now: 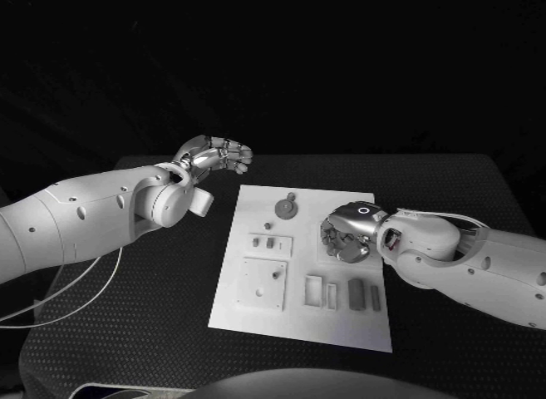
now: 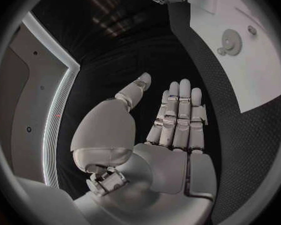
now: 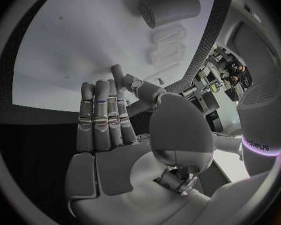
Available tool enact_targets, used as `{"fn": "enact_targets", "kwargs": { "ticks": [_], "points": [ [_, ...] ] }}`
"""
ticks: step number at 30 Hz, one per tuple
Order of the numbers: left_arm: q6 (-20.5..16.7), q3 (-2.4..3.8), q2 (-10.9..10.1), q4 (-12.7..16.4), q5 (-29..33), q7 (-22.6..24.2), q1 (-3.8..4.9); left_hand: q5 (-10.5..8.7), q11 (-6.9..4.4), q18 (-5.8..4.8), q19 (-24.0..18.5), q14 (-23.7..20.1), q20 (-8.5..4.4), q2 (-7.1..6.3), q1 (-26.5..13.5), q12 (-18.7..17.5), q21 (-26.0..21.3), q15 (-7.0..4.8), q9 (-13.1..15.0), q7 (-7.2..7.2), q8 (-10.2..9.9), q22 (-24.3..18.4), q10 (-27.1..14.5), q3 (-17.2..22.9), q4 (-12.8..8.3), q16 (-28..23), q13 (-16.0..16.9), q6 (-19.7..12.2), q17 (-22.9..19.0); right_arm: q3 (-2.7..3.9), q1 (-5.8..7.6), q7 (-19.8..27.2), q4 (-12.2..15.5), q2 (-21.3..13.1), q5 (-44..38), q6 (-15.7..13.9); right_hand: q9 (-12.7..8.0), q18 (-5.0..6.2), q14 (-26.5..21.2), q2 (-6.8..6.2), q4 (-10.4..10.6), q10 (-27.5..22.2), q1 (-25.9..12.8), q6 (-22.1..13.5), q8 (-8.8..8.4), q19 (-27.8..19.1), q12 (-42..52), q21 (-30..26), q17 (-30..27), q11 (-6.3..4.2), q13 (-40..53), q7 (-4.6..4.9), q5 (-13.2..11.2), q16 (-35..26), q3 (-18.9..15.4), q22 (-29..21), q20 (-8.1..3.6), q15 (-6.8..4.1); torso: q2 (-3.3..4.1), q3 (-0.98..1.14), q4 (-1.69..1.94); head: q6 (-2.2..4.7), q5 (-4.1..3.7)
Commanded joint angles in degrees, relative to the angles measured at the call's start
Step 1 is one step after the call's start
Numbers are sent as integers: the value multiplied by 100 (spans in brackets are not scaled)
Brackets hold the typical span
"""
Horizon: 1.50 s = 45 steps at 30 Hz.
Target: Assemble the parts on the task board
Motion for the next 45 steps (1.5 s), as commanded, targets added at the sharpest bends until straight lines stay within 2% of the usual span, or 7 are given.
{"fn": "enact_targets", "kwargs": {
  "ticks": [1, 11, 21, 24, 33, 39, 45],
  "points": [
    [53, 5, 10, 12, 27, 39, 7, -10, 13, 42, 17, 53, 4, -4, -19, 4, -29, 3, -10, 9, -30, 10, -42, -5, 36, -24, -6, -48, 7, 1, -6, 6, 11, 3, -191, -165, 38, 82, 12, 79, 7, 91, 24, 76, 46, 53, 67, 41, -12, -20, 42, -15, -8, 49, 72, 128, 9, -57, -3, 0, -1, -3, -1],
    [51, 5, 18, 2, 27, 39, 7, -8, 13, 42, 20, 56, 3, 5, -29, 4, -32, 2, -10, 11, -30, 14, -43, -4, 48, -31, -9, -52, 19, 19, -4, -7, 105, -47, -37, -431, 80, 82, 77, 59, -13, 143, -13, 136, 71, 107, 120, 115, -33, -55, 99, -41, -9, 105, 194, 123, -24, -93, -3, -3, 5, -4, 5],
    [46, 5, 30, -9, 27, 35, 7, -7, 14, 42, 22, 58, 3, 10, -41, 4, -36, 2, -11, 12, -28, 18, -43, -6, 58, -38, -11, -55, 29, 353, 105, 87, 450, -163, 743, -450, 95, 82, 92, 51, -11, 158, -30, 148, 75, 133, 137, 146, -43, -64, 120, -47, -9, 120, 225, 121, -38, -107, -1, -5, 3, -17, 31],
    [47, 5, 32, -10, 27, 37, 7, -7, 13, 42, 23, 58, 3, 11, -42, 4, -37, 2, -11, 12, -28, 19, -43, -6, 59, -40, -12, -56, 32, 402, 116, 108, 567, -171, 754, -480, 98, 82, 93, 56, -13, 158, -33, 148, 75, 137, 138, 150, -45, -65, 123, -47, -9, 122, 228, 121, -41, -109, -1, -4, -1, -20, 44],
    [46, 6, 28, -9, 27, 34, 7, -7, 13, 41, 24, 59, 2, 13, -48, 5, -40, 2, -11, 12, -26, 21, -44, -6, 64, -45, -13, -57, 39, 398, 104, 312, 592, 207, 1055, -573, 102, 82, 91, 63, -20, 153, -40, 143, 72, 142, 139, 157, -49, -66, 128, -46, -9, 124, 231, 119, -45, -112, 1, 3, -10, -50, 129],
    [55, 6, 59, -12, 27, 39, 8, -6, 13, 42, 24, 60, 1, 13, -49, 5, -42, 1, -11, 12, -25, 23, -44, -6, 65, -48, -14, -58, 43, 359, -28, 362, 513, 578, 895, -564, 105, 82, 89, 74, -29, 145, -43, 133, 66, 140, 137, 161, -54, -65, 132, -43, -9, 125, 236, 117, -49, -113, 0, -1, -3, -43, 156],
    [61, 7, 99, -30, 27, 35, 8, -5, 13, 42, 24, 60, 1, 14, -48, 5, -44, 1, -11, 12, -24, 24, -44, -5, 65, -51, -15, -58, 47, 129, -167, 389, 354, 935, 570, -536, 108, 82, 89, 81, -43, 140, -43, 130, 64, 139, 136, 164, -57, -65, 135, -42, -9, 127, 240, 116, -52, -114, -1, -2, 14, -68, 215]
  ]
}}
